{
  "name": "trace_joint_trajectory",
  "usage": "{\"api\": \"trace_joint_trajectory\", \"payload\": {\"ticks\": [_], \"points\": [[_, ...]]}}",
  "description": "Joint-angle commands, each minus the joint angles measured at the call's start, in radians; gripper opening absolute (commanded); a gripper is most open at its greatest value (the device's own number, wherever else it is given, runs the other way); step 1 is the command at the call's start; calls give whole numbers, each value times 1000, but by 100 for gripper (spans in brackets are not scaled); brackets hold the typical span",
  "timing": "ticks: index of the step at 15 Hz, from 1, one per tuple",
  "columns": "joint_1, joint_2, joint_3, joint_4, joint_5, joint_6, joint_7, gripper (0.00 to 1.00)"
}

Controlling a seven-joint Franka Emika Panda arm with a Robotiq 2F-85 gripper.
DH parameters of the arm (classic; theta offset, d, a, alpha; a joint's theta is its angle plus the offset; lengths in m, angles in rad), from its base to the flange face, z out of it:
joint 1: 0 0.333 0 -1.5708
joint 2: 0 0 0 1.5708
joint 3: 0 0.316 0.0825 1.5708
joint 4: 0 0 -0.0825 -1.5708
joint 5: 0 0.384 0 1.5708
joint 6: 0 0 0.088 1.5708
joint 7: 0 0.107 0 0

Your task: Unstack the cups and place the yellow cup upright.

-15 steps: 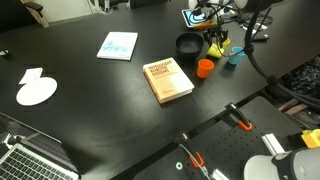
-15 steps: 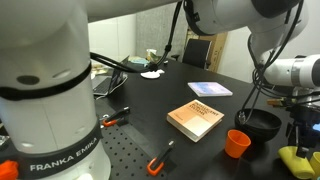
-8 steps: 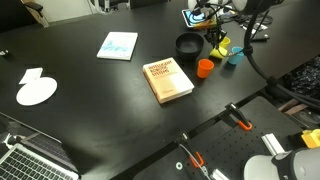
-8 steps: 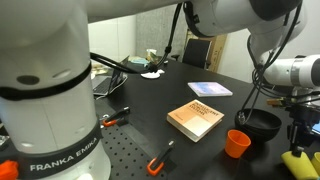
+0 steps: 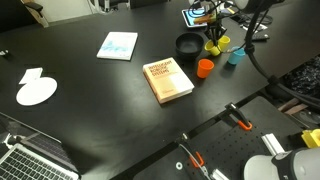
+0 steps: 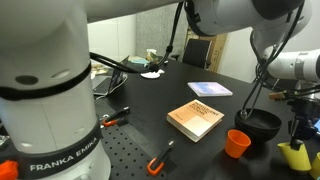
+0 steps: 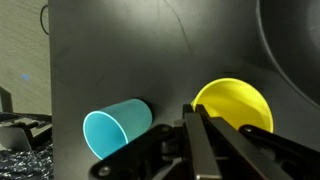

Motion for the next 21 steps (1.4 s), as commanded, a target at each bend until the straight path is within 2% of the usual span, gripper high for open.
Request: {"api": "trace_joint_trajectory", "payload": {"ticks": [1,8,14,21], "points": [[-33,-19,50,22,52,-31,-64,6],[-105,-54,98,7,138,-94,-167,6],[-145,-102,115,-29,152,-79,-266,6],[-211,-115,175,-72,223,-52,-429,6]]}}
